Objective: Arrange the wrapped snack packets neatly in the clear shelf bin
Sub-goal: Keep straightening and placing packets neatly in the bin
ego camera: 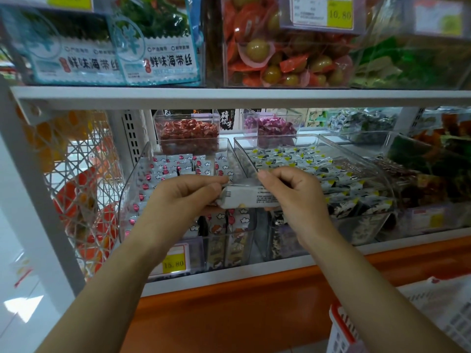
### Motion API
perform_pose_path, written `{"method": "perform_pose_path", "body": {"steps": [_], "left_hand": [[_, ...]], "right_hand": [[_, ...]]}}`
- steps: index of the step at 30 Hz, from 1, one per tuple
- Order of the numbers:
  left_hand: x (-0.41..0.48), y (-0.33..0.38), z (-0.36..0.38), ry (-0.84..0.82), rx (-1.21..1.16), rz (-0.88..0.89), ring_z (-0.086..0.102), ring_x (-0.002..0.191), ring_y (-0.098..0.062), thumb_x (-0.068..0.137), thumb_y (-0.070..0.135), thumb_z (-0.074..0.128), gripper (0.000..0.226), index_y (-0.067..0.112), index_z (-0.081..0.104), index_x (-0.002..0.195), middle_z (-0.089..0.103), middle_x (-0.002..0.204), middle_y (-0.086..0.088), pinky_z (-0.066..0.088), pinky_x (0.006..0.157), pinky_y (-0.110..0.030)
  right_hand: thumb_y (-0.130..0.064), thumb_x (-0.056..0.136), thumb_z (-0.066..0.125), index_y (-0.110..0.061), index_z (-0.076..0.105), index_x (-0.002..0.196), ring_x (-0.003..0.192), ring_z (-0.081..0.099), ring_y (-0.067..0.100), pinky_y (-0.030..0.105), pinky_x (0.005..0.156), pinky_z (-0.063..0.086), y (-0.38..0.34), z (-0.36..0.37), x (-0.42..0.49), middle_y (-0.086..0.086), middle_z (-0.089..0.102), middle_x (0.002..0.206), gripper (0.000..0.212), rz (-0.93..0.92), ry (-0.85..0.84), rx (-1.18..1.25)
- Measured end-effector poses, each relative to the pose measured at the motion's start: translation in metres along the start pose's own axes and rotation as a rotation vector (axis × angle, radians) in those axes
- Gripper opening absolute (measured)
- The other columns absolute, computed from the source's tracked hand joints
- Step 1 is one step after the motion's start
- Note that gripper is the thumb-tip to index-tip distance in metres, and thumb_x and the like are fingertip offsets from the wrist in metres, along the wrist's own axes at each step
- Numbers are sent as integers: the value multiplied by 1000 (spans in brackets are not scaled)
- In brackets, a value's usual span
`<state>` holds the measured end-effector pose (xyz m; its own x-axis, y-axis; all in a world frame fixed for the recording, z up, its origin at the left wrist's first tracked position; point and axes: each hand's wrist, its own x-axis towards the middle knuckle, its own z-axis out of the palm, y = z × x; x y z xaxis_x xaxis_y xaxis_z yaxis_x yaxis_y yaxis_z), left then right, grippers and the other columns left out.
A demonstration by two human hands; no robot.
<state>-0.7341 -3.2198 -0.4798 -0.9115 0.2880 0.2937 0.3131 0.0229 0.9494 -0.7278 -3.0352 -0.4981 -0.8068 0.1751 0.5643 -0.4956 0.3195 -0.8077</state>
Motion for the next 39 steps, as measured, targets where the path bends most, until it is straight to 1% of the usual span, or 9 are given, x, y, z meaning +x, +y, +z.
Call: {"method": "perform_pose_path", "body": {"steps": [4,7,9,11,14,18,22,35,39], "left_hand": [[0,1,-1,25,106,58,70,75,-7,91,11,54,36,32,75,71,73,82,15,54,62,-15],[0,1,-2,53,137,63,69,69,-5,91,11,53,33,31,71,73,72,75,18,53,57,-14],[0,1,0,76,109,44,68,68,-4,92,13,52,28,27,71,76,72,74,16,53,56,-14],[-1,1,3,80,39,14,69,73,-6,92,15,51,24,25,70,82,73,80,7,53,57,-15],[-3,1,8,-9,16,-8,68,85,-11,86,19,59,19,32,61,100,65,100,0,54,63,-17],[-1,1,4,-3,72,27,68,87,-13,84,10,63,37,36,55,110,64,103,-1,53,69,-13],[0,0,1,-16,53,27,68,90,-10,86,6,59,39,23,57,120,65,107,1,53,71,-13],[1,-3,1,-98,211,151,60,99,3,88,2,56,38,33,59,110,65,109,14,48,75,-8],[2,-4,-1,-87,211,157,60,99,4,88,2,56,38,32,59,111,65,110,14,48,74,-8]], "right_hand": [[-20,90,60,-3,63,66,51,48,8,27,52,43,0,1,0,-8,50,52,30,5,-20,-11],[-21,89,60,5,64,72,63,55,35,40,54,51,0,1,1,22,56,66,32,15,-30,5],[-21,89,61,4,65,73,67,58,37,43,53,53,1,3,0,29,57,73,30,15,-19,12],[-21,89,61,3,66,71,62,59,28,39,53,52,1,5,-1,17,59,65,30,-5,3,-19],[-23,88,62,-7,67,64,49,47,3,17,48,37,2,5,-2,-9,51,50,29,-39,3,-78],[-27,83,64,-26,72,62,55,60,0,14,50,45,-5,-6,4,-10,66,58,22,55,-225,-13],[-32,67,65,-25,74,65,60,68,5,17,50,52,-8,-18,8,-6,72,66,11,188,-380,142],[-6,89,58,-32,65,86,69,63,-8,8,61,48,-10,-31,9,-22,68,71,28,75,-530,-132],[3,87,58,-26,64,93,87,64,-6,8,74,48,-12,-29,7,-12,66,96,30,92,-581,-134]]}}
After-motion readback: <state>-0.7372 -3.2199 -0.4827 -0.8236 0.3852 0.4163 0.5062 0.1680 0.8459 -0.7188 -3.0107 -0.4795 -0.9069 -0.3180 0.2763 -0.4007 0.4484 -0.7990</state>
